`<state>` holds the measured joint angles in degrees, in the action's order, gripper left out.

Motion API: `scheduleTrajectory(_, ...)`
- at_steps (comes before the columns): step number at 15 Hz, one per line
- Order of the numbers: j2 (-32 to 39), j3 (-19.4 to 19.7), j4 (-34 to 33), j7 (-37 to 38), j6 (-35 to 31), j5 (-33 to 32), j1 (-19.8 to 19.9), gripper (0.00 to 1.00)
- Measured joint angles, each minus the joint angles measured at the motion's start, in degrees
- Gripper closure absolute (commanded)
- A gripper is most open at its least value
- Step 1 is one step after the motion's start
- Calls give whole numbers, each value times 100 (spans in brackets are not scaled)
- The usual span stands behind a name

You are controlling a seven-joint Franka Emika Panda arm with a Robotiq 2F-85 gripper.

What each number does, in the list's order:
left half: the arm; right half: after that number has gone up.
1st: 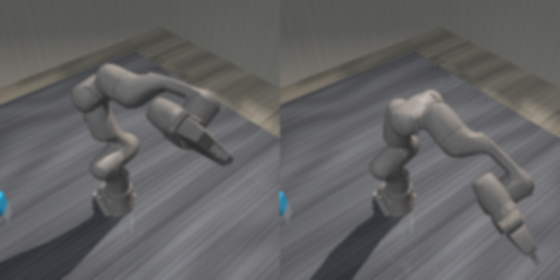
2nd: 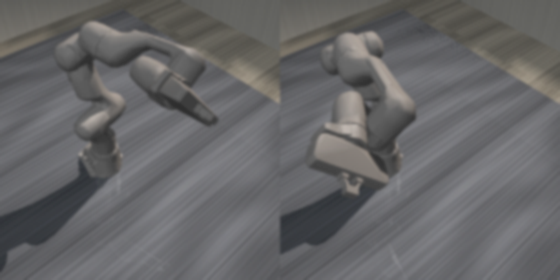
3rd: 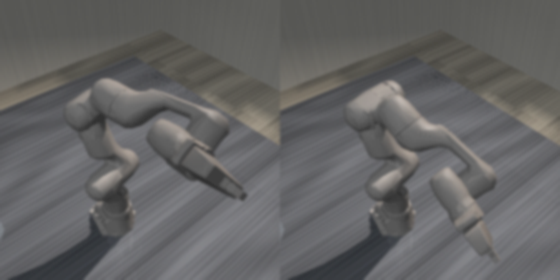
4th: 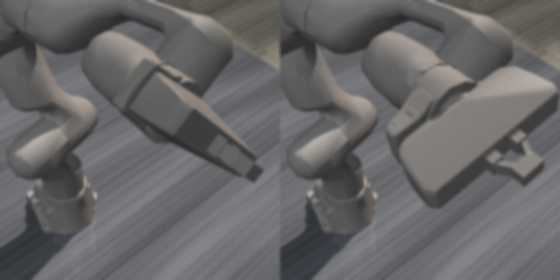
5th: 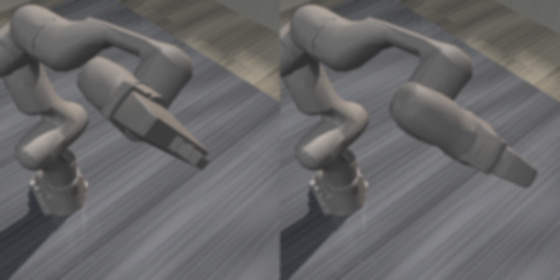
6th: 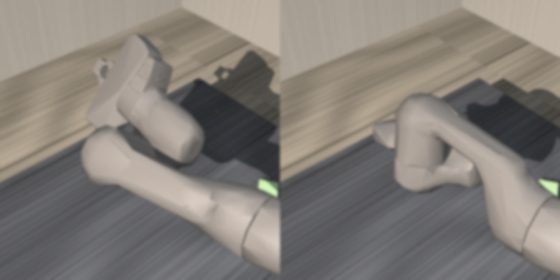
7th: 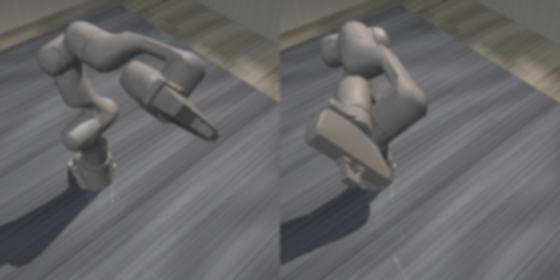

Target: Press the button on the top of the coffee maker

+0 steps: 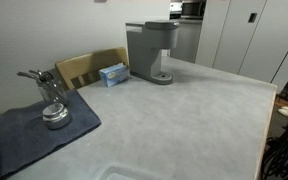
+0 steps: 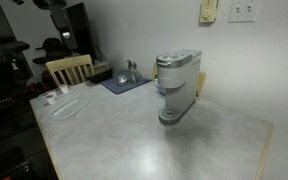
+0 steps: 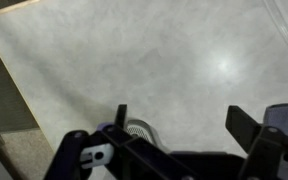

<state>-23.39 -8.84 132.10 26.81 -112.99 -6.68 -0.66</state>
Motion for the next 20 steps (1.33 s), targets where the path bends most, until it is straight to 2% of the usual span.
scheduleTrajectory(12,563,513,-420,-349,-700,-581,379,0)
scheduleTrajectory(20,567,531,-578,-341,-700,-589,401,0)
